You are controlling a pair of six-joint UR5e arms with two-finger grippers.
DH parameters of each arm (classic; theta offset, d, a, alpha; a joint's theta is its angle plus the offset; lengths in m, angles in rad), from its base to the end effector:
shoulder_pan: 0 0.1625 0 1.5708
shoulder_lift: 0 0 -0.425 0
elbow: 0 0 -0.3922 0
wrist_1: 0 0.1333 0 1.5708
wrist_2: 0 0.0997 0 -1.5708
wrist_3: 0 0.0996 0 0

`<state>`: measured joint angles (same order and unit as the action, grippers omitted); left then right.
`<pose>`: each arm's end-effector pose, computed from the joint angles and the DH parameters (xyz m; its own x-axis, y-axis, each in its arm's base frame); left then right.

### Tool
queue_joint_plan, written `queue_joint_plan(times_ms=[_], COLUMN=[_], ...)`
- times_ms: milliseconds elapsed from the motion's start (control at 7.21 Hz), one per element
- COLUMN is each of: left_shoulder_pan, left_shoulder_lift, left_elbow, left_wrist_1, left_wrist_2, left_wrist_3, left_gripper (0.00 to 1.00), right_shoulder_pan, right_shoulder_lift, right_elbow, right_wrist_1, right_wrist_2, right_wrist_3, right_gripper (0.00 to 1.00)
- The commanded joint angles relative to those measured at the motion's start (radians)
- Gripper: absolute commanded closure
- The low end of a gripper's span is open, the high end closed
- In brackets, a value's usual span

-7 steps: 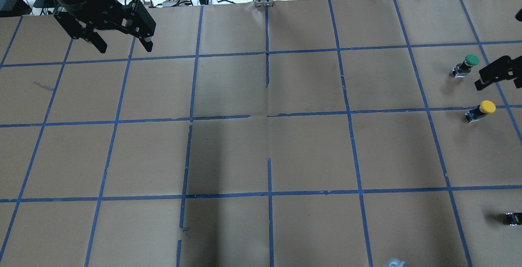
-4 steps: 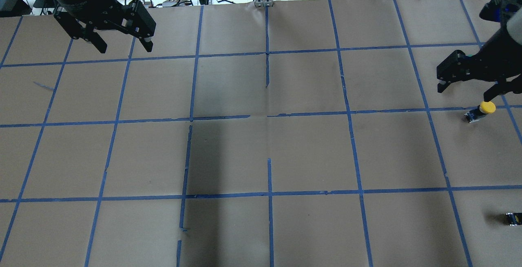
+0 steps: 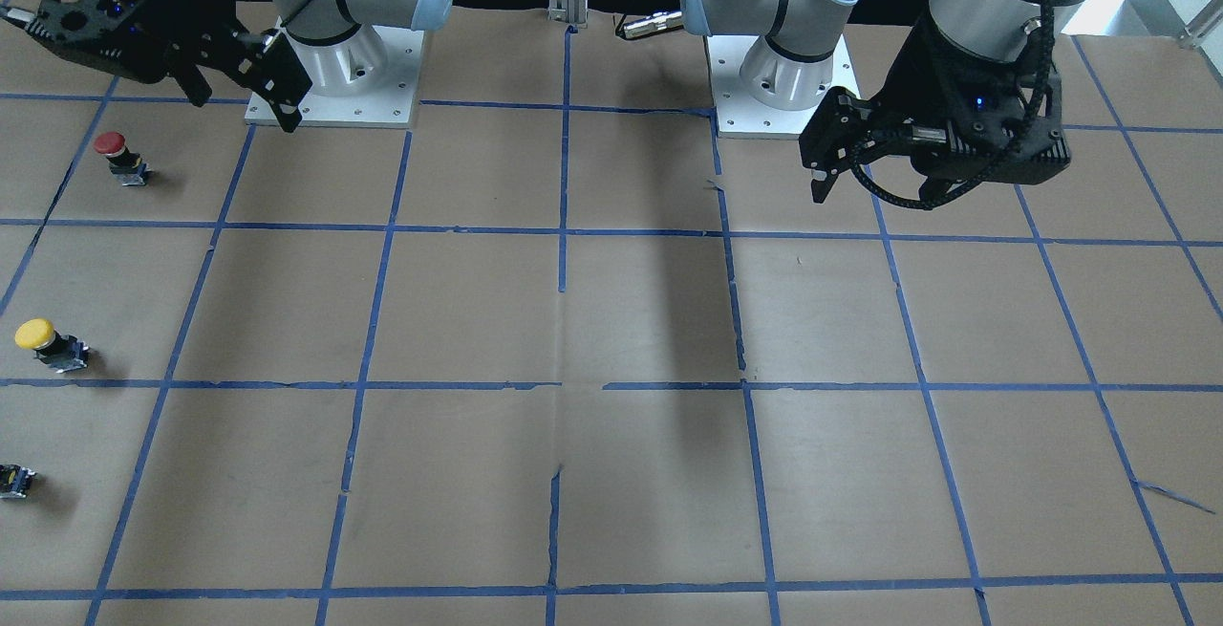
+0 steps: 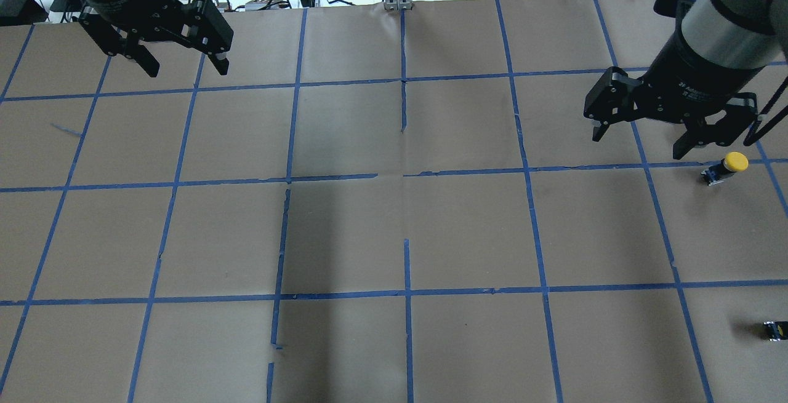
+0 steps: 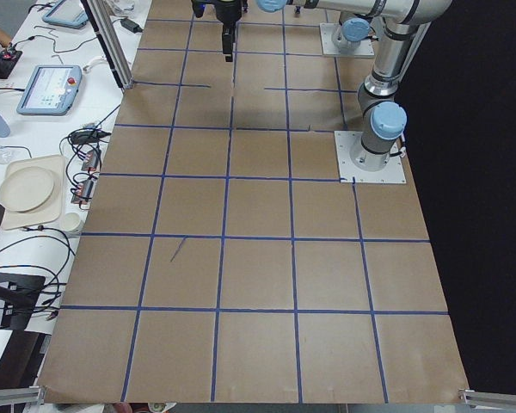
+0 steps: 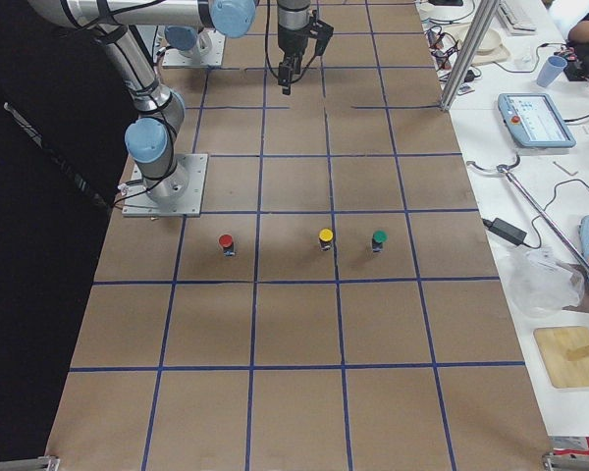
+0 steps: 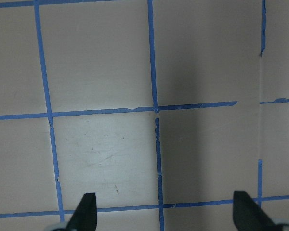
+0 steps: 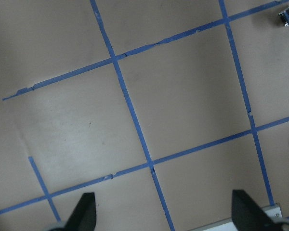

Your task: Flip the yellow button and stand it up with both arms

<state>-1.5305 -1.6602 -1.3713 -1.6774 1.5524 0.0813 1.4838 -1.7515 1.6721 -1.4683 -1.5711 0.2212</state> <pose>-0.1138 -0.5328 0.5297 -0.9990 0.0411 0.0180 0.0410 0.9991 -0.0050 0.0970 -0.4220 0.5098 -0.9529 0.3033 0.0054 0.3033 0.9526 0.0225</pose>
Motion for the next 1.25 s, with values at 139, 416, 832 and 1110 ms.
queue_joint_plan(times_ms=[139, 416, 832, 1110], left_shoulder_pan=[0.001, 0.001, 0.001, 0.001], left_shoulder_lift=[-0.006, -0.006, -0.006, -0.006], left_elbow=[0.001, 0.000, 0.000, -0.002], left_wrist_1=[0.002, 0.007, 0.011, 0.010], left_wrist_2=[0.000, 0.000, 0.001, 0.001], left_wrist_3=[0.000, 0.000, 0.000, 0.000], left_gripper=[0.00, 0.00, 0.00, 0.00], right_shoulder_pan=[0.068, 0.116, 0.121, 0.121], right_shoulder_lift=[0.001, 0.000, -0.005, -0.005], right_elbow=[-0.052, -0.040, -0.029, -0.028], right_wrist_1=[0.074, 0.072, 0.069, 0.069], right_wrist_2=[0.019, 0.019, 0.006, 0.008], right_wrist_3=[-0.005, 0.007, 0.000, 0.001], right_gripper=[0.00, 0.00, 0.00, 0.00])
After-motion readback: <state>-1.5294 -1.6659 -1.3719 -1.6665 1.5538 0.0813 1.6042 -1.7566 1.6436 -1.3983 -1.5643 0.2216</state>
